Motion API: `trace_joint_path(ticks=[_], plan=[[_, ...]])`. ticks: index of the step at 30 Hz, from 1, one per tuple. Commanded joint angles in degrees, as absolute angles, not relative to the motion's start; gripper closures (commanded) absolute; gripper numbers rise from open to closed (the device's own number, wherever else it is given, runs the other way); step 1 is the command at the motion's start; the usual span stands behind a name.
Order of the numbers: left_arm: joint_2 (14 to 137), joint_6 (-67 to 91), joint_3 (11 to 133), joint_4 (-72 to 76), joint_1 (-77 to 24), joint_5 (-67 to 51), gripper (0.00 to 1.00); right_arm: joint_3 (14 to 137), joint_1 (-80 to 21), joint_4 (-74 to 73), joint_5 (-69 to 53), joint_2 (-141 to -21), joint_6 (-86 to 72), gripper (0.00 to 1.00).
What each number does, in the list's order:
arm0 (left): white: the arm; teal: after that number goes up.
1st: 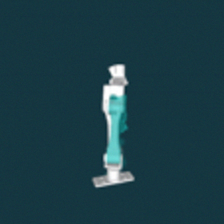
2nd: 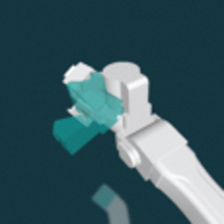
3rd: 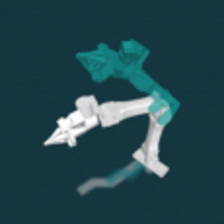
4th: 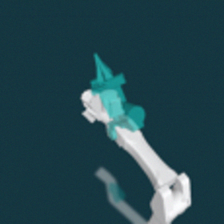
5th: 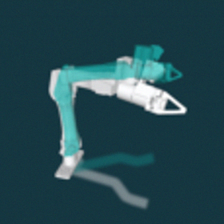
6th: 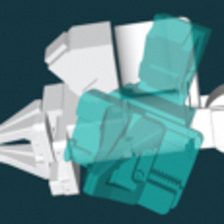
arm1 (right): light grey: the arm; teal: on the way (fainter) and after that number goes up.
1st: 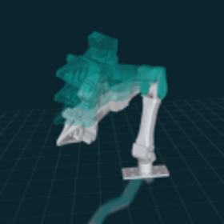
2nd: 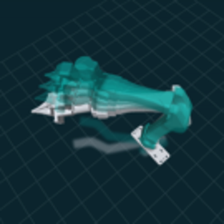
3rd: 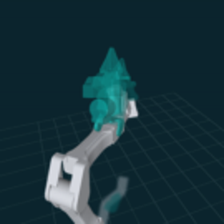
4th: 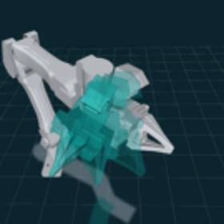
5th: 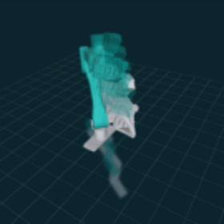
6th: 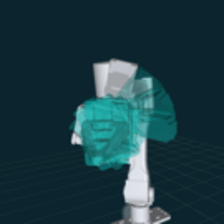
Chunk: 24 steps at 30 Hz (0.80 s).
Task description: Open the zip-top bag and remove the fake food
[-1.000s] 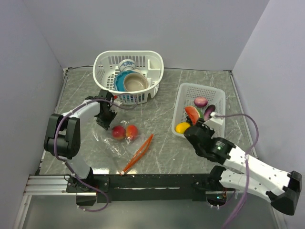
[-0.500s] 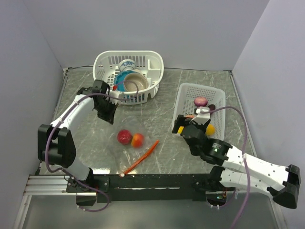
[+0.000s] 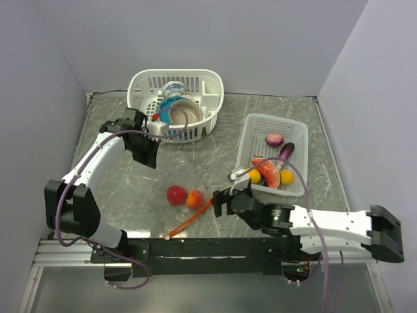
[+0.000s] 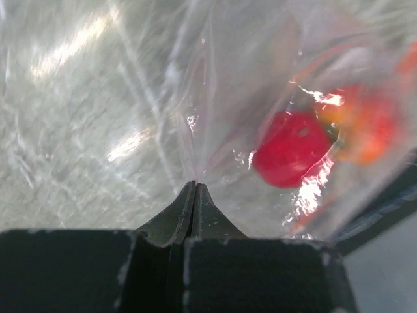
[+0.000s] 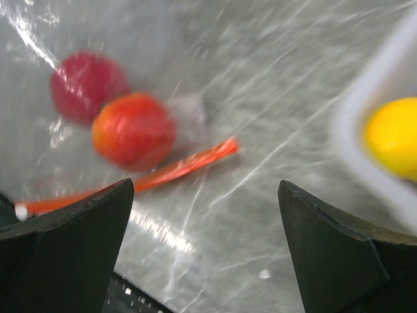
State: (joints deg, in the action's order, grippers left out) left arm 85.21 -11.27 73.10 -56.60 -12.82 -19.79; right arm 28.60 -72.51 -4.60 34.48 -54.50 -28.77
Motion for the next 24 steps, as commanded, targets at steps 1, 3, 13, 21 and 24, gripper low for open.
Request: trace_joint_path(ticks=[1,3,13,21,24], plan=[[85.69,-11.34,67.16,-49.23,-12.05,-9.08,0.99,31.09,-77.25,0.27,28.38,-66.57,-28.12,0.0],[86.31,-11.6,63.73,-45.28,-11.52,-6.08,0.99,33.12,-79.89,-1.57,30.22,-70.99,-28.65,0.0],[87.98,-12.22,56.43,-38.76,-11.34,-0.44,0.99,39.19,-81.21,4.12,33.57,-82.34,-26.37,0.0],[87.63,-10.9,57.04,-39.9,-13.18,-3.07,0.99,42.97,-79.98,9.4,33.67,-88.93,-23.73,0.0],[87.8,-10.2,57.39,-40.52,-14.76,-3.51,0.99,43.5,-78.84,11.86,32.7,-90.26,-23.03,0.0]])
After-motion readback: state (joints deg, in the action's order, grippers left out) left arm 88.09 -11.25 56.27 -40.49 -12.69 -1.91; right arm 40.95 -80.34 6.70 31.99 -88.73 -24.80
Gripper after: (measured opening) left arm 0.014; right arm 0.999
